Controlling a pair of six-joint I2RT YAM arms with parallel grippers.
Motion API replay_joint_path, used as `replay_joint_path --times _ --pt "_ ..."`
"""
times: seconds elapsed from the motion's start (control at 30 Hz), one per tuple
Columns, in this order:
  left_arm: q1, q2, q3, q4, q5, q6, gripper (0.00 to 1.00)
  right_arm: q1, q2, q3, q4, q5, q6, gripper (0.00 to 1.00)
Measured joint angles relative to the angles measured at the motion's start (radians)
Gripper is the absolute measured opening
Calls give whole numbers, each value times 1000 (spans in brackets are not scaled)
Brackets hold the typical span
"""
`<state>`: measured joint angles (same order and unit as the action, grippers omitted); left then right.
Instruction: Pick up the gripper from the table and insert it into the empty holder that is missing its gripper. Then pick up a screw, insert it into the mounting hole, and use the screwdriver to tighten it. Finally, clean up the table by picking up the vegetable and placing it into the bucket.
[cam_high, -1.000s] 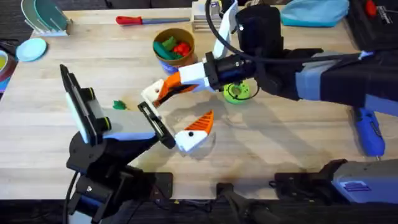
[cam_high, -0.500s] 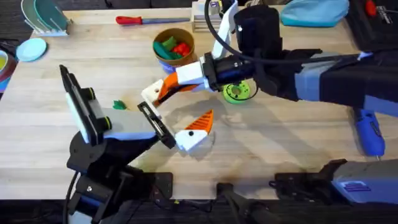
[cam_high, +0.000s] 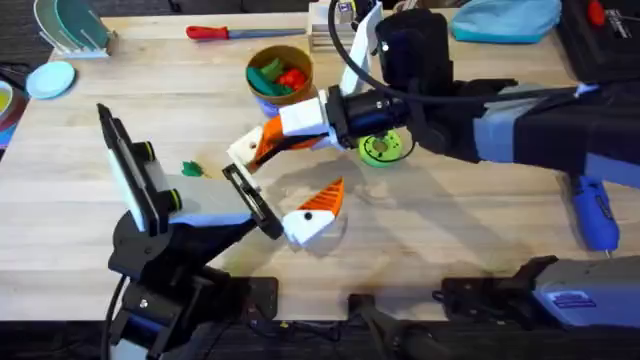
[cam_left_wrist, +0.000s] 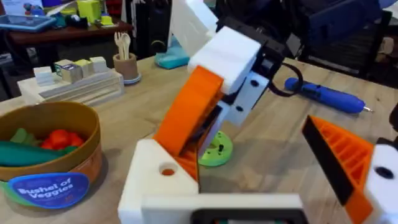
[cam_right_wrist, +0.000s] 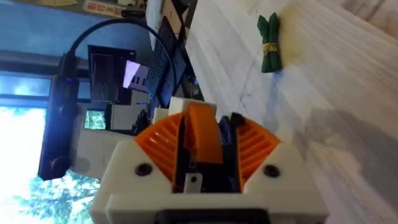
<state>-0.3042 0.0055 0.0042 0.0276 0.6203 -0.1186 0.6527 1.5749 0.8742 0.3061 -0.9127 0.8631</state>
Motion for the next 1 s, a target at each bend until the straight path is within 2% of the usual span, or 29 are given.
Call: replay_joint_path --times 0.53,0.63,0.77,1.0 --pt "-18 0 1 -36 69 10 993 12 1 0 0 -25 -13 590" --pt "-18 0 1 -36 72 10 993 5 1 0 -11 -32 -27 659" --pt "-18 0 1 -36 72 10 992 -13 1 0 -29 -35 -59 927" --pt "-18 0 1 -36 73 10 993 -110 1 0 6 -3 -89 961"
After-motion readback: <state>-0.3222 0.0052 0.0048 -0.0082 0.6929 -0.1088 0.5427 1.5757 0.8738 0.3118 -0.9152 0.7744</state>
